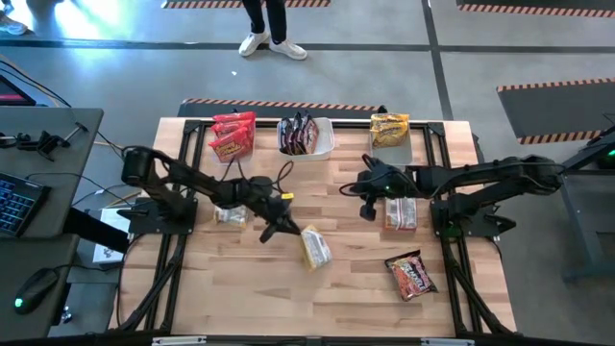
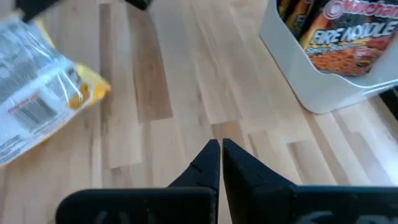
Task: Sort Maruchan noodles
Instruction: Put the yellow noodle pack into the gray bin
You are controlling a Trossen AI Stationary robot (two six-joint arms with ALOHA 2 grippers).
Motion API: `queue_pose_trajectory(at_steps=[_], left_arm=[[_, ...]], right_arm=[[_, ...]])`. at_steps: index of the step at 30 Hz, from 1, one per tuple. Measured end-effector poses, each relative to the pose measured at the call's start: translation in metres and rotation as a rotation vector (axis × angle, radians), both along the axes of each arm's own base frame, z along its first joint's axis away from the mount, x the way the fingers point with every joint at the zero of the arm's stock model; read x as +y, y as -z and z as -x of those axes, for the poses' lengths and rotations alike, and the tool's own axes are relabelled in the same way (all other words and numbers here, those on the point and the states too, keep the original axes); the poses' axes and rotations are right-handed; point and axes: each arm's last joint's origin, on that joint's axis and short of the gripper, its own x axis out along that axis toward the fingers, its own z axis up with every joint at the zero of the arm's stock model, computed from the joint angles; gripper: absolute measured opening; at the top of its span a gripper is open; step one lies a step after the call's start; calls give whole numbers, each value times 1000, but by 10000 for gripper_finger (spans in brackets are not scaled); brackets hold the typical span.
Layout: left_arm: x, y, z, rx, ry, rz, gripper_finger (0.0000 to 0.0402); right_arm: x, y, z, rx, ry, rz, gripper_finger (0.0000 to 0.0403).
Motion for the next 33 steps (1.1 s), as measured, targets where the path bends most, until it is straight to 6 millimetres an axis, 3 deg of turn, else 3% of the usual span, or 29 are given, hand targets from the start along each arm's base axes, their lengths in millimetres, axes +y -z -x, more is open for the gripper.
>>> queue_pose_trajectory(at_steps=[5,8,19,23,33], left_arm=[[4,-17,-1,-4,-103,117,0],[7,-24,-6,9,-180,184,0],[24,-38,-19,5,-438,222,0],[30,-45,-23,-34,-494,199,0],[38,-57,-30,-100,-544,145,0]], right_arm=[[0,0,0,-6,24,-7,4],[0,-4,-1,-11,55,-41,29],[2,-24,-5,-63,173,-228,231],[11,-22,-9,-79,178,-230,284],[41,-2,-35,-148,257,-151,301]])
